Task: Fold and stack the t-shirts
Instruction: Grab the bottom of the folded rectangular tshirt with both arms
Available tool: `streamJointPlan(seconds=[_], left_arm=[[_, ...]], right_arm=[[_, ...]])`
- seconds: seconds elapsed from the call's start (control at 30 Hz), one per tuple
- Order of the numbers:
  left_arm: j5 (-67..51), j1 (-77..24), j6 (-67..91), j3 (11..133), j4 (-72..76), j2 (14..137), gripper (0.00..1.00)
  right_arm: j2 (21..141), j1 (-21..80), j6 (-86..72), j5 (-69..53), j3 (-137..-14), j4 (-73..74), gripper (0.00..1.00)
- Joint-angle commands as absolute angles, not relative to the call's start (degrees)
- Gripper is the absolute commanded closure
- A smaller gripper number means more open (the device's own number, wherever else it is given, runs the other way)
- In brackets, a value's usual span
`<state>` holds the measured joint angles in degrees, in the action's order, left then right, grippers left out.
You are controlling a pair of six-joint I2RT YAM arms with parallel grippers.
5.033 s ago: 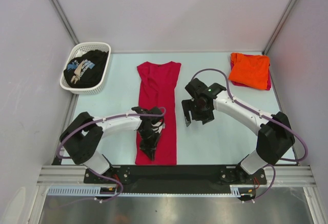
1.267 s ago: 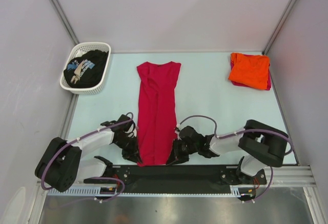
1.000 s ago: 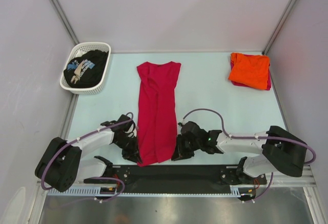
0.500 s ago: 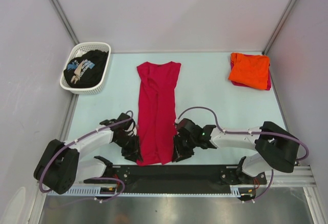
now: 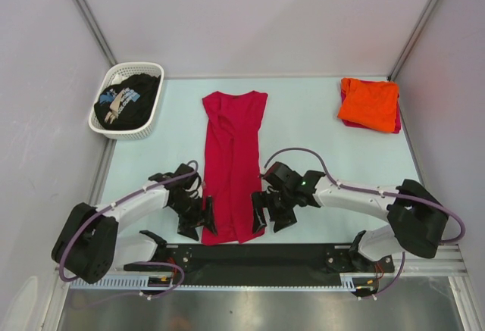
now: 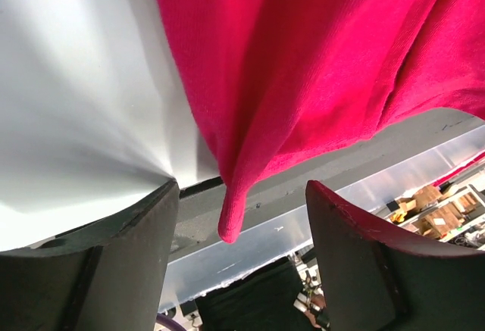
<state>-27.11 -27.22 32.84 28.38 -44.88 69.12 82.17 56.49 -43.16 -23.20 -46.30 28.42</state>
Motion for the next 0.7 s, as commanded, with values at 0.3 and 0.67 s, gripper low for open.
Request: streamJointPlan(seconds=[0.3, 0.67], left_arm=[[-26.81, -27.51, 30.85, 31.20, -43.86, 72.42, 0.34], [-26.81, -27.51, 30.59, 31.03, -43.15, 73.48, 0.52]], right_arm=[[85.24, 51.06, -38.32, -26.19, -43.42, 26.38, 0.18], [90.53, 51.06, -38.32, -27.16, -45.08, 22.15, 0.23]])
